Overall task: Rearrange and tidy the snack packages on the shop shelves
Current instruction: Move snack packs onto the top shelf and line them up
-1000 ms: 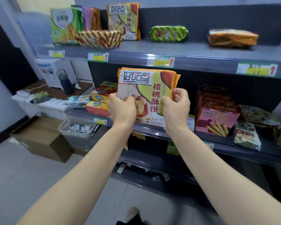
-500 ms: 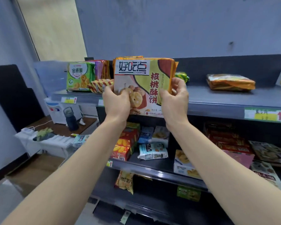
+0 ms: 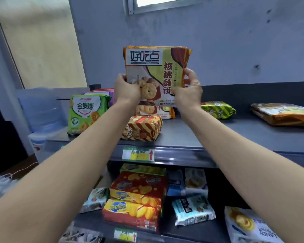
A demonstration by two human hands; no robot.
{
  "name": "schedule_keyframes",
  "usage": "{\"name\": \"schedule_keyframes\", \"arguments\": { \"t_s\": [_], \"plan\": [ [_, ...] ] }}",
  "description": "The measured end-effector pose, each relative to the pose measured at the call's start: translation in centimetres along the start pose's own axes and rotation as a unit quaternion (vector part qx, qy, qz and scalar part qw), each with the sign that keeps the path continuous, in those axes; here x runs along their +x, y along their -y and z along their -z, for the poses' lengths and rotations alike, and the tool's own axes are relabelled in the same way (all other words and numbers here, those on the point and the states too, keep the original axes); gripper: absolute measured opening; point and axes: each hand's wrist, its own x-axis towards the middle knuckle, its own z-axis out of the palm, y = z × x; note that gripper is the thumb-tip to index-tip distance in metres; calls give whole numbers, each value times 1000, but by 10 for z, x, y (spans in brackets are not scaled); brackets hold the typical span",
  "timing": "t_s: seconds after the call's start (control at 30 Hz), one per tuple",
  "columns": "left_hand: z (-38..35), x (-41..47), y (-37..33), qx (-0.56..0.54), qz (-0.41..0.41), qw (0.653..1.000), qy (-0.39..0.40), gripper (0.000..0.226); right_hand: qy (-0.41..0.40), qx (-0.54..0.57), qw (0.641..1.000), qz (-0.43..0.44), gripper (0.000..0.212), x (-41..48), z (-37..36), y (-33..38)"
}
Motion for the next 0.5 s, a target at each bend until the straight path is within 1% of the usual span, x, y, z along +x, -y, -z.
{"name": "schedule_keyframes", "arguments": {
  "t_s": [0.13,0.27,0.4,0.5],
  "plan": [
    [0,40,29,26,30,999,35,15,15,-1,1000,-18,52,21,-25,-21],
    [-8,67,49,73,55,992,85,30,37,-16,997,-67,55,34,-40,-46],
    [-17,78,68,139,109,970,168,28,85,-93,984,-130,53,39,-48,-73],
    [-20,83,83,168,132,957,194,29,115,-125,973,-156,59,43,-52,-87]
  ]
}}
